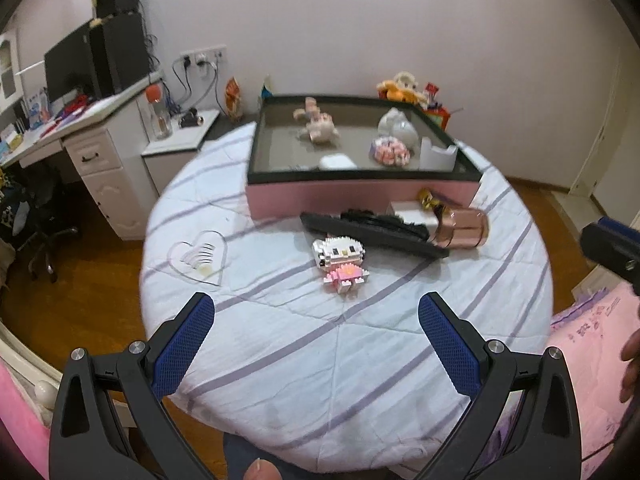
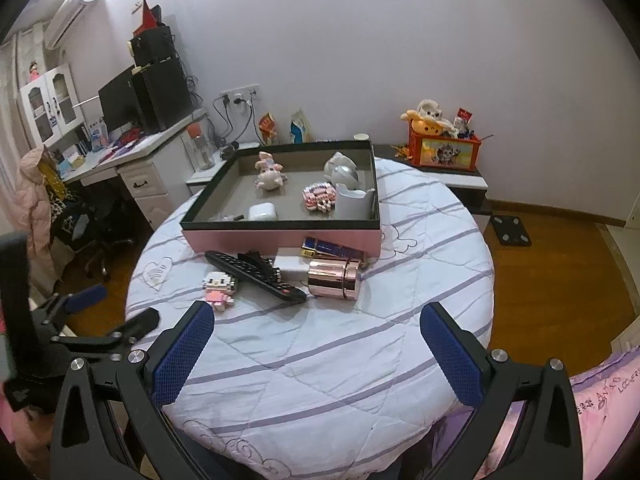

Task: Organize rigid objects
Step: 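Grasp the block cat figure with the left gripper while the right gripper grasps the rose-gold cylinder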

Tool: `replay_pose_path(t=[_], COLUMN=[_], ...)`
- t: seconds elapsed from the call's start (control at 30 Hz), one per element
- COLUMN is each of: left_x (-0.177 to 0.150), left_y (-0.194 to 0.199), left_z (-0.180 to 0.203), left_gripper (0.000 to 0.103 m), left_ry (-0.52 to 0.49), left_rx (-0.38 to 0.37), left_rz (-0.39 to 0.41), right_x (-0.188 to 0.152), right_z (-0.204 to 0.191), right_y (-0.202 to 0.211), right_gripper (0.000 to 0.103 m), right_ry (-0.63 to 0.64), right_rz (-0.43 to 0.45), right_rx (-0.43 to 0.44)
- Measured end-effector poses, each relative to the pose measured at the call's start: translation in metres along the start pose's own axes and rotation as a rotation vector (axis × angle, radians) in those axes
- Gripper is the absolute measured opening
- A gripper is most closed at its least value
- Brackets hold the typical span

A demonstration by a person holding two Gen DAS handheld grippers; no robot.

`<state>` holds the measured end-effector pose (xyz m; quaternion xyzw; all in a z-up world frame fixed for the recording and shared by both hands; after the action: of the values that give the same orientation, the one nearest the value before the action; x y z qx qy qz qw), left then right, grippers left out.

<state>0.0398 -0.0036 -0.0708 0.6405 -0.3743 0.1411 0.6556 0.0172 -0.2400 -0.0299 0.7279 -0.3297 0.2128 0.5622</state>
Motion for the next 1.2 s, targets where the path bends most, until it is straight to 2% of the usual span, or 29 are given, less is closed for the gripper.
replay_pose_path(t=[0.23,0.43,0.7,0.8,0.97,1.07,1.2], left_x=[0.006,0.007,0.012,0.012,0.006,0.002,0.001], left_y=[-0.062,-0.101,-0.119,-0.118,-0.108,-0.104,-0.102], left_z=[0.007,0.000,-0.007,-0.010,-0.026,-0.038,-0.040], left_gripper=[0.103,0.103,0.100,0.087,0.048,0.047,0.047], left_ry=[-0.021,0.009,0.026,0.026,0.065,0.104,0.106], left_rx=[-0.003,0.002,0.004,0.011,0.000,-0.048,-0.061], left_rz=[-0.074,-0.113,-0.111,-0.097,-0.062,-0.049,-0.043], right_x=[0.004,0.007,0.007,0.008,0.007,0.008,0.009], right_z=[0.012,0.022,0.029,0.029,0.027,0.028,0.024], right_y=[-0.029,-0.054,-0.084,-0.093,-0.105,-0.114,-0.122], right_gripper=[0.103,0.103,0.103,0.103,0.103,0.103,0.103], right_ry=[-0.021,-0.035,-0.054,-0.062,-0.071,-0.091,-0.107], right_rz=[-0.050,-0.093,-0.144,-0.158,-0.173,-0.177,-0.173], right_rx=[-0.021,-0.038,-0.055,-0.055,-0.052,-0.056,-0.051])
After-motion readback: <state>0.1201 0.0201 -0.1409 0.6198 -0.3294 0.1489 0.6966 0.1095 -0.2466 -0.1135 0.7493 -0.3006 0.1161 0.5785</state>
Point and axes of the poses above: each gripper's, at about its wrist camera, not at the fingertips, and y roughly against the way its jaws point, z to its right, x to its top, the point moved 2 cm from there along -y, roughly the way its jaws point, and after that the axes turned 13 degrees about -y, right-handed, at the moved point
